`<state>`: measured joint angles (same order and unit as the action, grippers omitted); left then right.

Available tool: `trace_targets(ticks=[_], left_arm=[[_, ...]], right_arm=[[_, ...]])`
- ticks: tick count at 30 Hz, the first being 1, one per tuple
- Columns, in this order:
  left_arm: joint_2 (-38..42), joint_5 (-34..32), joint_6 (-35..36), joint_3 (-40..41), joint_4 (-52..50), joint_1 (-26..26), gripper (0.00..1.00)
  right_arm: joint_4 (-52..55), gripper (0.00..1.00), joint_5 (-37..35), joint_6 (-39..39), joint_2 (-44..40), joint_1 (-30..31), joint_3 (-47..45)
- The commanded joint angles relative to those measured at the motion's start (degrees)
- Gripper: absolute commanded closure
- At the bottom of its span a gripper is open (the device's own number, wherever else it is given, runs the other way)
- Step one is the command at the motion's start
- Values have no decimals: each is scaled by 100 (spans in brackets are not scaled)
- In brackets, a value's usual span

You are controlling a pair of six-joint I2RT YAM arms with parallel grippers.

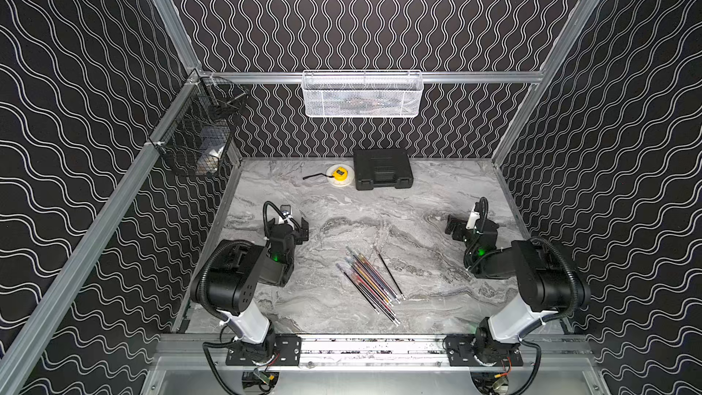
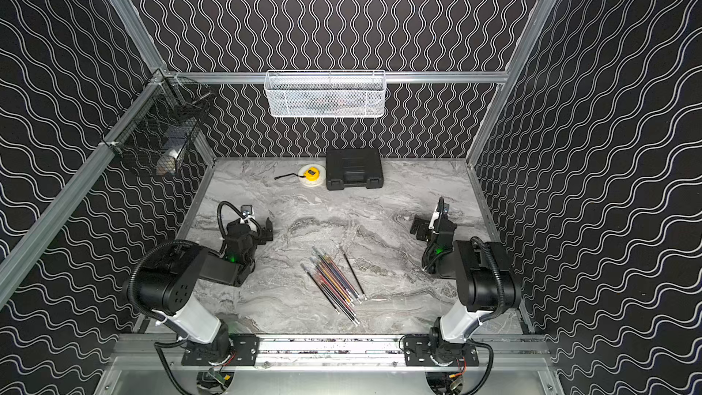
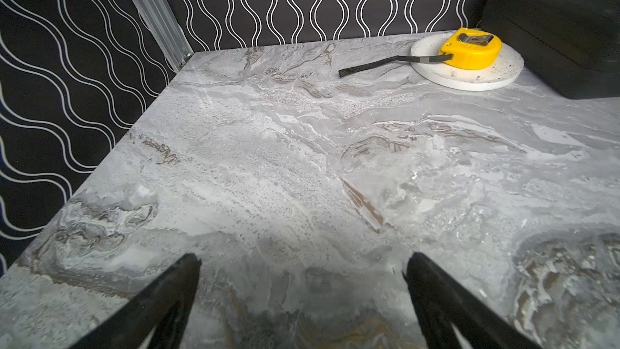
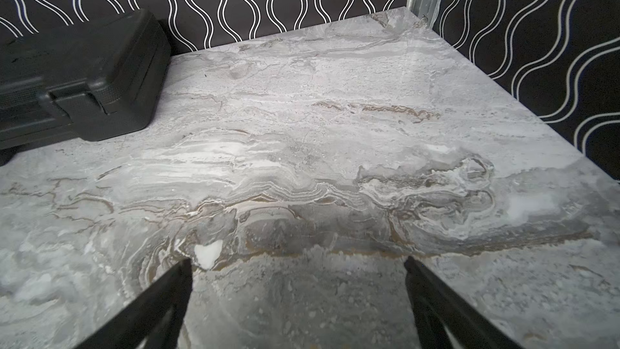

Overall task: Remove the protective cover of the pencils
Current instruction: Pick up the pencil from the center of the board.

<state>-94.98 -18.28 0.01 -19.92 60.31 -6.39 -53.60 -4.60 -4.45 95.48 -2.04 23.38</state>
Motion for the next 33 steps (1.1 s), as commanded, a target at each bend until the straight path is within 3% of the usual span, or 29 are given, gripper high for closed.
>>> trace_targets(ticks=[1, 22, 23, 26, 28, 31, 33], left_arm=[[-6, -54, -10, -25, 122, 11, 0], [-7, -91, -6, -16, 156, 7, 0], [-1, -126, -3, 14, 206, 0, 0], [249, -452, -120, 179, 208, -73, 0], [140, -499, -28, 330, 725, -80, 0], [181, -475, -74, 365, 724, -81, 0], [207, -468, -83, 381, 689, -81, 0]], right_arm=[[-145, 0, 32, 19, -1, 1, 14], [-222, 0, -1, 17, -37, 9, -29], [-346, 0, -97, 63, -157, 68, -120], [413, 0, -1427, 19, -1119, 444, -127], [1055, 0, -1517, -113, -1725, 494, -33], [1346, 0, -1916, -1450, -2525, 486, -39], [3034, 0, -1344, -2122, -3213, 367, 459]])
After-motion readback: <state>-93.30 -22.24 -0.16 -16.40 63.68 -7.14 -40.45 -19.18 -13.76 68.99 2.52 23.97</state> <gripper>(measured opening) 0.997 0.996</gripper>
